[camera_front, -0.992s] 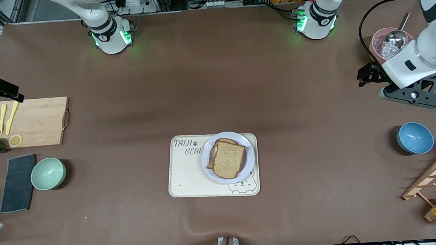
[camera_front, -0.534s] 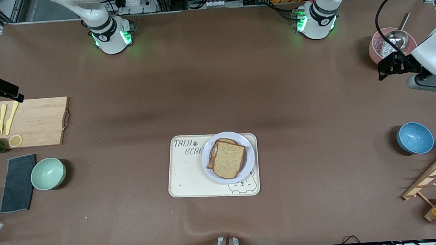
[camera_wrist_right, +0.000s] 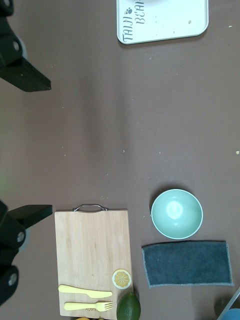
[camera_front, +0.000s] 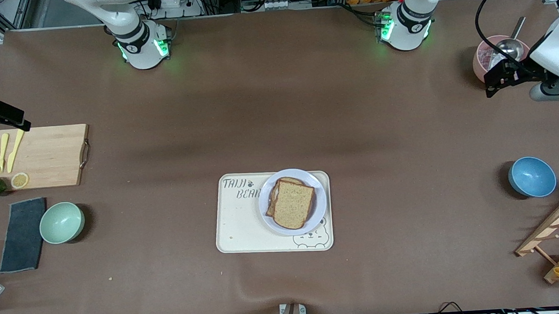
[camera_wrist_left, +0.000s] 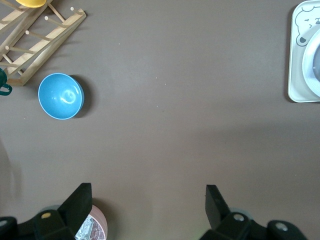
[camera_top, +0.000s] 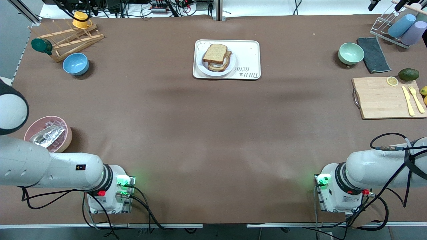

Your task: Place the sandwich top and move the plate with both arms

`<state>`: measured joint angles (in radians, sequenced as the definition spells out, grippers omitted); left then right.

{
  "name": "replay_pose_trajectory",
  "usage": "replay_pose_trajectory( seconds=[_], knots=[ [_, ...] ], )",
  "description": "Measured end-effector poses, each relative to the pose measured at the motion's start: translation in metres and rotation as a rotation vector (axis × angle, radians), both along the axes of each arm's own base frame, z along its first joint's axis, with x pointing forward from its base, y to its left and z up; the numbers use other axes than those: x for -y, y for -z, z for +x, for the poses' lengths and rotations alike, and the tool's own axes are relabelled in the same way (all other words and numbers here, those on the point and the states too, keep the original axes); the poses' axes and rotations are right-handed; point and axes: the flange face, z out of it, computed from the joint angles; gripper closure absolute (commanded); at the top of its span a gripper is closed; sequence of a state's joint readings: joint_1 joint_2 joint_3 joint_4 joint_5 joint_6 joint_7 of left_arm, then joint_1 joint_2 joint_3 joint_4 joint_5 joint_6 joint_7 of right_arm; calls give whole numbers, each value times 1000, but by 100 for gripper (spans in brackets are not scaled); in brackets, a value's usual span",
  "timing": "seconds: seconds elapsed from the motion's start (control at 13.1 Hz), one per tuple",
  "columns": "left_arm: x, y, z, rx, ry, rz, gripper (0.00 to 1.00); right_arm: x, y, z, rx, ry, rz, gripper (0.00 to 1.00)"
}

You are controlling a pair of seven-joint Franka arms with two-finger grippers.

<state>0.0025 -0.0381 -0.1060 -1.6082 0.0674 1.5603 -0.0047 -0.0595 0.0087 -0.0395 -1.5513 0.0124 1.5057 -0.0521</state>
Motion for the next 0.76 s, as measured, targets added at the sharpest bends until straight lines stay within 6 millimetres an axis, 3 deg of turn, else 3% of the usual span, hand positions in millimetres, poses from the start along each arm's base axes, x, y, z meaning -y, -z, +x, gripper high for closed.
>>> replay_pose_trajectory(
  seconds=[0.76],
  knots=[
    [7, 3, -4, -3, -63, -40, 0, 0, 0, 0, 0, 0, 0, 0]
  ],
)
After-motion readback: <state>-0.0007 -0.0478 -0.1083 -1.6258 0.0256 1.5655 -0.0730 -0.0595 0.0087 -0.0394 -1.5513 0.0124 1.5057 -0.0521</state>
